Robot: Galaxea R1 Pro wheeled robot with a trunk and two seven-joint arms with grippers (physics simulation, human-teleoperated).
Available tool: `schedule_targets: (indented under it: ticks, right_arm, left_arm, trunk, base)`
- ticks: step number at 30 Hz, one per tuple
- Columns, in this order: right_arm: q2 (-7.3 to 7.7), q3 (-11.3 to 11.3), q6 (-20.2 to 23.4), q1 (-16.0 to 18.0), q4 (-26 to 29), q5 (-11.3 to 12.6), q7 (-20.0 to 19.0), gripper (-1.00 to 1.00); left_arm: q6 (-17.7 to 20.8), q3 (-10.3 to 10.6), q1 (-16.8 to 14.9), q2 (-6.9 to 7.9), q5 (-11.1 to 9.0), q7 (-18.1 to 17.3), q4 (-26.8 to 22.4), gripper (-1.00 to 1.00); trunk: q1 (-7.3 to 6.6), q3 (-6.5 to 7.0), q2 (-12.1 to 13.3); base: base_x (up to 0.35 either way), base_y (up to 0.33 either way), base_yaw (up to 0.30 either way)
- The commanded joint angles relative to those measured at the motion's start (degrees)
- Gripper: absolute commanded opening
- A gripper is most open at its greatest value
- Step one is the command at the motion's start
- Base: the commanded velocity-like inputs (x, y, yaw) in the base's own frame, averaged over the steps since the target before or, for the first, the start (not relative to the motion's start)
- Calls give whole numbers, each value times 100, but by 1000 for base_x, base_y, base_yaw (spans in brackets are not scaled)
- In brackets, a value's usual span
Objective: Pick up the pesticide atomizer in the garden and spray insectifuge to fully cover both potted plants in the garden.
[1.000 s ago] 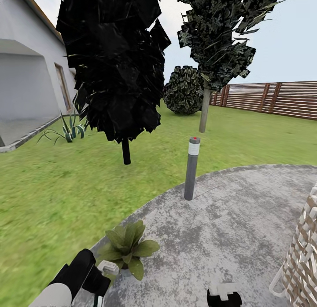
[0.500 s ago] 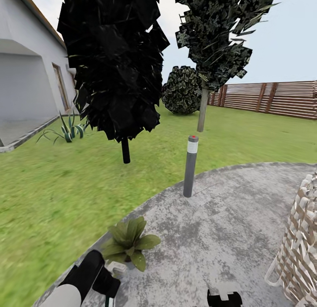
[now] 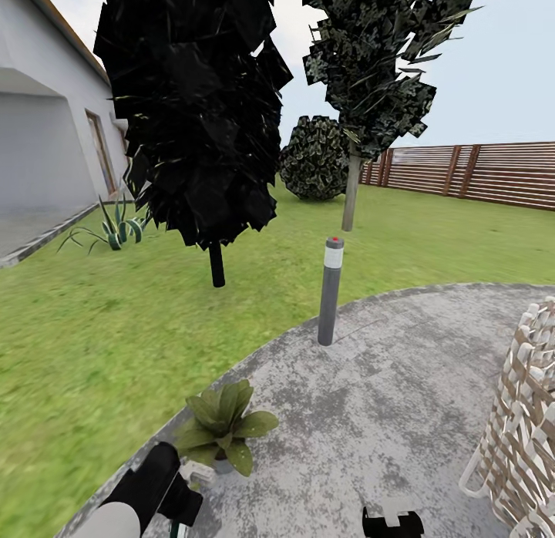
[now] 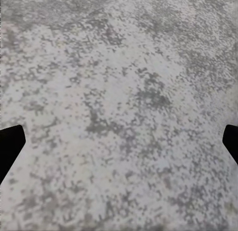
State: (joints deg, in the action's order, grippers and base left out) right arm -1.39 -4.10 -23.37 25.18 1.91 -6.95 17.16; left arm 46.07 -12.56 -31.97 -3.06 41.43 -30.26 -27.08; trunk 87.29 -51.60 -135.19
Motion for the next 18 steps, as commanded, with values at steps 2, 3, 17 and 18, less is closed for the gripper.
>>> schedule_targets:
  ticks: [2, 3, 17, 18]
  right_arm:
    - [-1, -38, 7, 4, -6, -44, 59, 100]
    - [-1, -38, 7, 4, -6, -44, 59, 100]
    - [-6, -38, 7, 4, -6, -28, 67, 100]
    - [-7, -38, 7, 4, -6, -28, 67, 100]
  left_arm:
    - [8, -50, -3, -36, -162, -36, -28, -100]
    - [4, -52, -3, -40, -277, -27, -36, -100]
    - [-2, 34, -4, 9, -569, 9, -94, -100]
    - [-2, 40, -4, 8, -565, 10, -91, -100]
  trunk:
    - [-1, -6, -3]
    - [-1, -6, -3]
    - [21, -59, -43]
    - [43, -86, -83]
  base:
    - [0, 0, 0]
    - [0, 0, 0]
    - [0, 0, 0]
    - [0, 0, 0]
